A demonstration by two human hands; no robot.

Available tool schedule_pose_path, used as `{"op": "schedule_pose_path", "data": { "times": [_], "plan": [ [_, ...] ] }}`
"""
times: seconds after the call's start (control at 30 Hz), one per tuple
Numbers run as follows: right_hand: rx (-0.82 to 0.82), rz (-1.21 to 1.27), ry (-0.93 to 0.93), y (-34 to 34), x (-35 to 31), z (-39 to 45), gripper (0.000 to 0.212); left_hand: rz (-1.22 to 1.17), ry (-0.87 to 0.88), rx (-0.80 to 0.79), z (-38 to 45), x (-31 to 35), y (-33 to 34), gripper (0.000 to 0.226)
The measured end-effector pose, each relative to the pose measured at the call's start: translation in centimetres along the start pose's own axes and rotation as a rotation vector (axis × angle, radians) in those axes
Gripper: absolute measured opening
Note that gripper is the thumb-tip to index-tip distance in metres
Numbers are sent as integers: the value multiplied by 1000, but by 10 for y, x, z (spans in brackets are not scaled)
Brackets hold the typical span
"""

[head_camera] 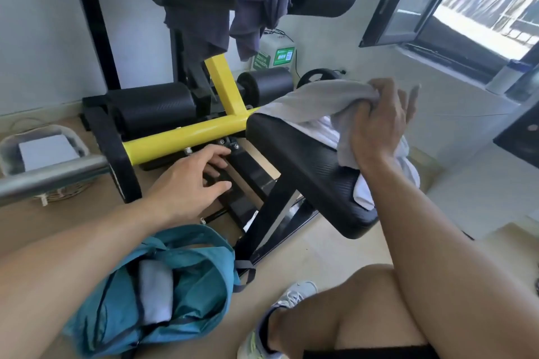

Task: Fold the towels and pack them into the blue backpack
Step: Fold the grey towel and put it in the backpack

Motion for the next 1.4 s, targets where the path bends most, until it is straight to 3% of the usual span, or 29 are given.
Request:
{"op": "schedule_pose_path", "data": {
  "times": [0.03,0.1,0.17,0.23,0.27,0.33,0.4,0.43,0.5,0.57,0.73,0.9,1.0,1.07,1.17,1.3,1.4],
  "plan": [
    [63,146,-111,2,-15,-3,23,-14,4,33,-1,1,-2,61],
    [37,343,-251,12,-48,-16,24,-46,10,108,-2,5,-6,82],
    [-74,469,-398,20,-81,-35,27,-93,32,174,-3,8,-11,100],
    [-261,594,-412,22,-112,-56,33,-159,67,213,-4,14,-16,111],
    [-384,664,-369,22,-125,-67,36,-227,93,225,-4,15,-17,107],
    [-617,776,-300,23,-141,-82,42,-388,169,270,-6,19,-22,67],
    [-797,831,-261,26,-146,-89,46,-370,168,391,-12,20,-28,23],
    [-835,833,-250,29,-146,-88,46,-308,139,416,-14,17,-31,16],
    [-835,806,-209,37,-138,-83,41,-225,71,320,-16,8,-36,17],
    [-853,685,-182,48,-125,-75,29,-176,4,122,-19,-2,-40,10],
    [-1152,360,-172,75,-93,-77,8,23,-100,-4,-30,-33,-61,30],
    [-1046,245,-137,88,-82,-74,8,82,-207,-85,-37,-56,-84,31],
    [-1122,143,-98,93,-75,-77,14,112,-226,0,-39,-68,-91,26],
    [-1132,125,-65,95,-73,-80,31,187,-227,66,-37,-74,-91,13],
    [-1071,322,36,90,-81,-82,62,144,-194,90,-35,-71,-85,11],
    [-1148,554,18,78,-105,-88,52,4,-132,41,-35,-51,-74,53],
    [-1298,677,4,73,-119,-97,54,-82,-56,56,-32,-36,-67,30]
  ]
}}
Point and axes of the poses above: each hand's wrist, its own z-axis towards the middle knuckle, its own y-axis out of the palm, x = y × z, the point moved 1 cm from there along z, towards the middle knuckle, and after that the axes turned 4 degrees about z, right-handed, at the moved point
